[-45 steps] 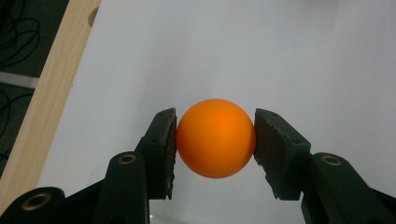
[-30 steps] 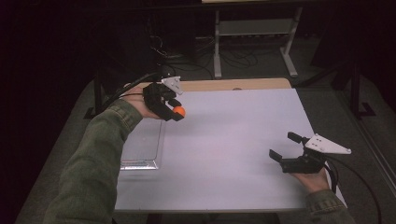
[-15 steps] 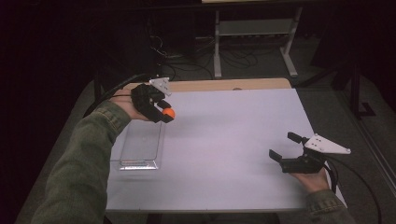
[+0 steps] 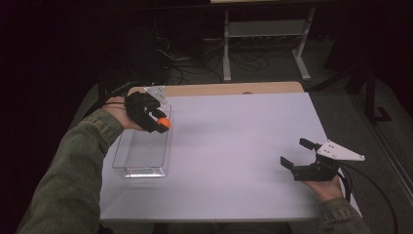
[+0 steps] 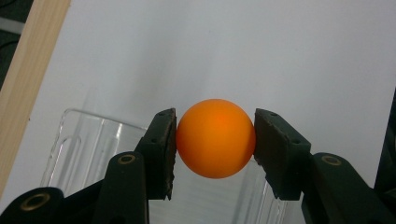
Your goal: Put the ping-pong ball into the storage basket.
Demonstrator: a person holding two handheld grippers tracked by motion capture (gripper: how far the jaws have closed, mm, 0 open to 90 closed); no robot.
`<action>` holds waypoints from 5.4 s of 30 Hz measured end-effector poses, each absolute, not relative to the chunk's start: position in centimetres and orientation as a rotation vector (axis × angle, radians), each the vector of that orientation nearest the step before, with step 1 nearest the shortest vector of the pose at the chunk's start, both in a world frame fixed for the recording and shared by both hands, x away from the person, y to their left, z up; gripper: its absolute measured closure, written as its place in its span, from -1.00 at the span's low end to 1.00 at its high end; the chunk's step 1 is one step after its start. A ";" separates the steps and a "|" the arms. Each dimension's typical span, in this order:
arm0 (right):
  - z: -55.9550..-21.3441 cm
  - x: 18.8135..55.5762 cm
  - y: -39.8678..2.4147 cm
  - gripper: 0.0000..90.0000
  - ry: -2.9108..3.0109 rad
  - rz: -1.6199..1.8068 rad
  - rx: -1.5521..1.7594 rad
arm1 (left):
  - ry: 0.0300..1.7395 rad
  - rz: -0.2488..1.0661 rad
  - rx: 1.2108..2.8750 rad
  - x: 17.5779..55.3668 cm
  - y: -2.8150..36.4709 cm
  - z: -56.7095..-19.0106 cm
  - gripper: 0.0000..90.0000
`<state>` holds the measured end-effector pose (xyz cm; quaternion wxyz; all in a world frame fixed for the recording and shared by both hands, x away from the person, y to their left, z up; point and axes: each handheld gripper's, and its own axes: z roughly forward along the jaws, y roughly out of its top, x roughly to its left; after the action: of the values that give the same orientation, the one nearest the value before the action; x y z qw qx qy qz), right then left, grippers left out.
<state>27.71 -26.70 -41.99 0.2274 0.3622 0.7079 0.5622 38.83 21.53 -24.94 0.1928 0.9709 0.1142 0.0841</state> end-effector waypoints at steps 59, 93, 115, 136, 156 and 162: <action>-42.1 27.7 -26.6 -1.00 1.962 1.533 0.992 | 0.367 0.141 2.850 37.4 24.5 -28.9 0.12; -42.1 27.7 -26.7 -1.00 1.963 1.530 0.992 | 0.388 0.072 2.840 37.6 24.4 -33.0 0.12; -42.1 27.7 -26.6 -1.00 1.971 1.525 0.996 | 0.403 0.032 2.854 37.7 24.7 -35.2 0.12; -42.2 27.7 -26.6 -1.00 1.972 1.519 1.001 | 0.443 -0.013 2.852 38.3 25.2 -37.5 0.12; -42.1 27.6 -26.8 -1.00 1.966 1.522 1.000 | 0.453 -0.032 2.857 38.3 24.9 -38.4 0.09; -42.1 27.6 -26.7 -1.00 1.968 1.524 0.999 | 0.469 0.009 2.842 38.3 25.1 -37.9 -0.05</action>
<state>27.60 -26.74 -42.13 0.2279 0.3628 0.7144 0.5533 38.26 25.05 -37.95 0.1301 0.9783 0.1615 0.0031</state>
